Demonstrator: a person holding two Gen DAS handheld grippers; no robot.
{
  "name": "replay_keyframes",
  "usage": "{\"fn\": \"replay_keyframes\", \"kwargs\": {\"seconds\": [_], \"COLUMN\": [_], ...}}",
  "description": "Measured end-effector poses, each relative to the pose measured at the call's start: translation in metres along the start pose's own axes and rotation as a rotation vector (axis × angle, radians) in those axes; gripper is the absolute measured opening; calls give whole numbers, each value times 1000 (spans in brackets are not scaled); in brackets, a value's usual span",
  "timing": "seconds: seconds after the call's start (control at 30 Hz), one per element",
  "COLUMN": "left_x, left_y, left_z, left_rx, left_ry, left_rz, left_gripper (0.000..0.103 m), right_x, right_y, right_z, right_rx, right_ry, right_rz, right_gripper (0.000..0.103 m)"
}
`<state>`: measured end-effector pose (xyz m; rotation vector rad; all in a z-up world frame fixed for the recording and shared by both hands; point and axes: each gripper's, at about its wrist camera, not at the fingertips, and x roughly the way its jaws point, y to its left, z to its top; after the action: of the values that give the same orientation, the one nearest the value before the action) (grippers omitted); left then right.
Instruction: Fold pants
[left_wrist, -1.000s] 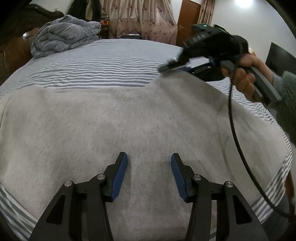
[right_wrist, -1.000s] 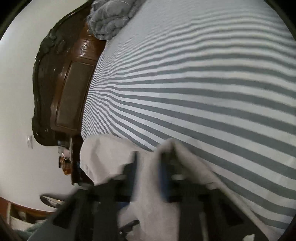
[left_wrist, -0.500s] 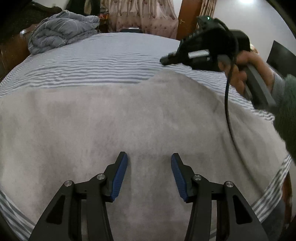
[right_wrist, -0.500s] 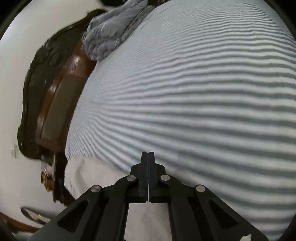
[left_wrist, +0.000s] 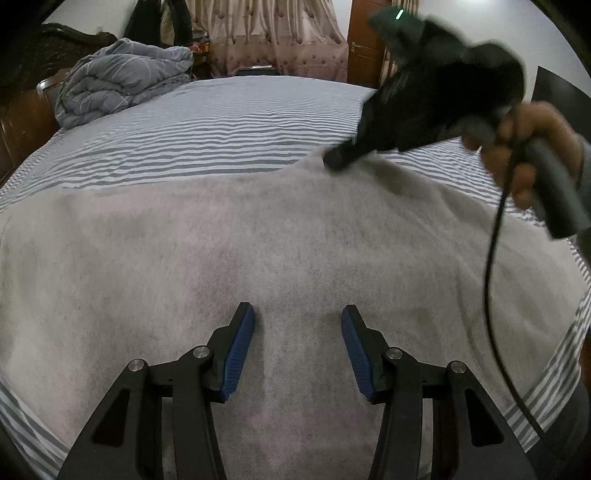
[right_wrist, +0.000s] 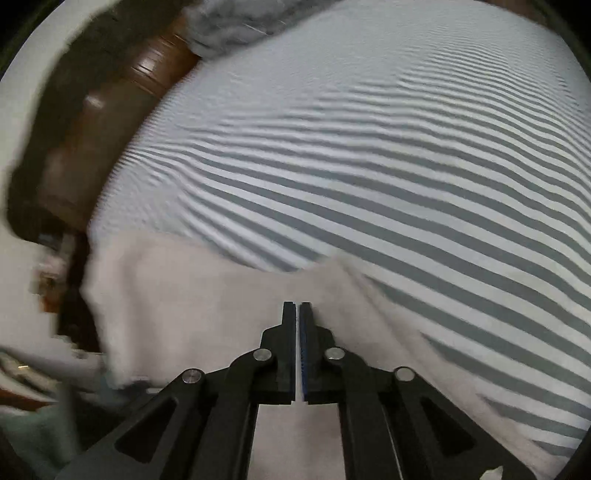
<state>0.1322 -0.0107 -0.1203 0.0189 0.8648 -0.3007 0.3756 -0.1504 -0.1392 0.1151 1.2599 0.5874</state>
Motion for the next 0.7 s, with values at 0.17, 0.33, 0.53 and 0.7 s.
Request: {"fn": "replay_keyframes", "kwargs": {"seconds": [0.17, 0.33, 0.53, 0.7], "left_x": [4, 5, 1, 1], "left_y": [7, 5, 2, -3], "left_z": [3, 2, -3, -2], "left_rx": [-11, -5, -7, 22], "left_ry": [5, 4, 15, 26], "left_rz": [-16, -14, -19, 22], "left_gripper": [50, 51, 51, 51], "right_x": [16, 9, -59, -127], "right_y": [-5, -10, -20, -43], "right_z": [5, 7, -36, -124], "right_rx": [9, 62, 215, 312], "right_ry": [-57, -91, -298, -380], "right_rz": [-100, -108, -84, -89], "right_gripper": [0, 0, 42, 42]}}
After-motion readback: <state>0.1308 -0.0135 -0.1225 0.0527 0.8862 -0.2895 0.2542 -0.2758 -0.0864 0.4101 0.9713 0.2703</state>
